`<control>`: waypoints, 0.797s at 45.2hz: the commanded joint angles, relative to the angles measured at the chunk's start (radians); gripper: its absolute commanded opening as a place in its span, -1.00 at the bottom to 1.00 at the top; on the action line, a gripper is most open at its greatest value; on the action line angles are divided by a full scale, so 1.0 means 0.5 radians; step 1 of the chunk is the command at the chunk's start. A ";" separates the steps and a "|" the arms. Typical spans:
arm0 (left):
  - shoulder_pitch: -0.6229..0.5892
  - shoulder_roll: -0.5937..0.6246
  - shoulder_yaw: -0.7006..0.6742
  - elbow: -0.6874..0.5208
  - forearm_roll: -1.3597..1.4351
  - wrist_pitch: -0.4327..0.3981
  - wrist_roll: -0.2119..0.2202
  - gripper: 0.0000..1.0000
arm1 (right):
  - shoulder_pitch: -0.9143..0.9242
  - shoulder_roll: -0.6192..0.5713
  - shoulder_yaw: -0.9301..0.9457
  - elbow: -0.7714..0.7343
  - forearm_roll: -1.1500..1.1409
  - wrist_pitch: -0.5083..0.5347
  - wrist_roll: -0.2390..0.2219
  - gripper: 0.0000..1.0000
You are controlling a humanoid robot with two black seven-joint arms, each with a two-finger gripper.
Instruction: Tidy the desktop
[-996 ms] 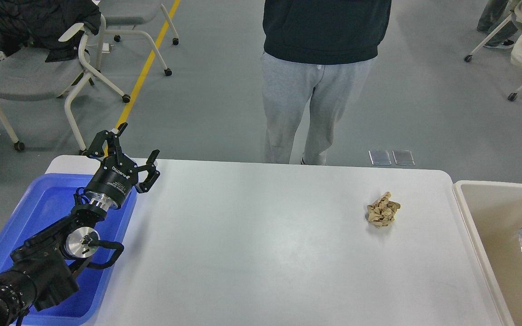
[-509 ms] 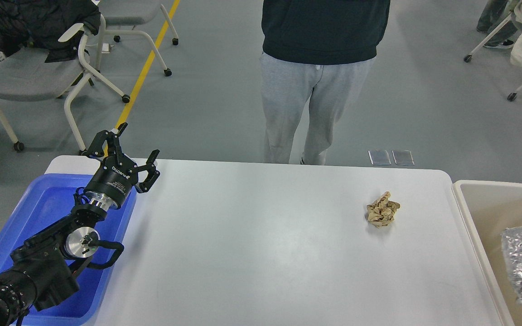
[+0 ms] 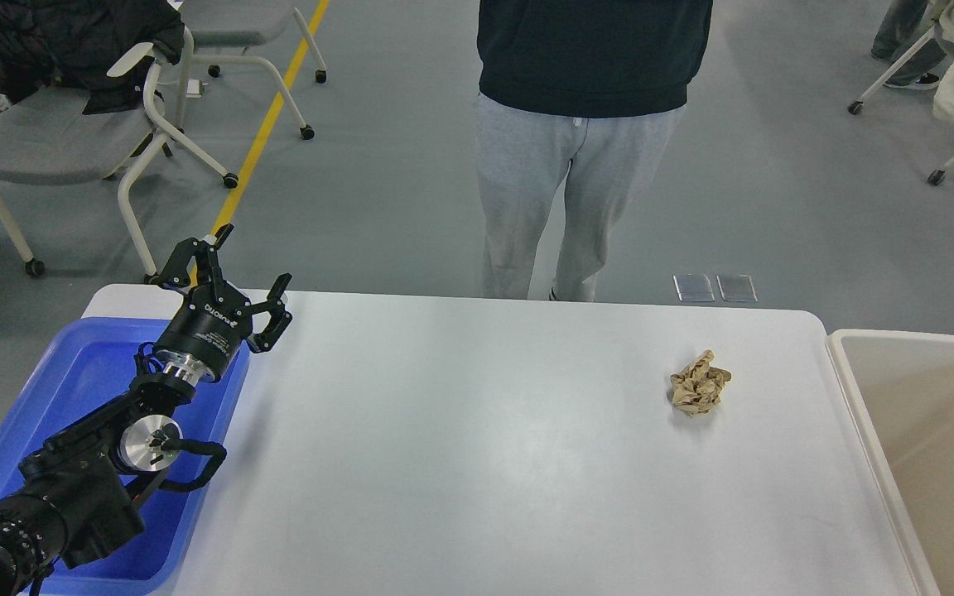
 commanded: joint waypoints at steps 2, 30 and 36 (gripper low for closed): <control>0.000 0.000 0.001 0.000 0.000 0.000 0.000 1.00 | 0.279 -0.089 0.038 0.034 0.201 0.000 -0.009 1.00; 0.000 0.000 0.001 0.000 0.000 0.000 -0.003 1.00 | 0.534 -0.574 1.005 1.819 0.603 0.055 0.006 1.00; 0.000 0.000 0.001 0.000 0.000 0.000 -0.003 1.00 | 0.510 -0.402 1.167 1.960 0.658 0.129 0.006 1.00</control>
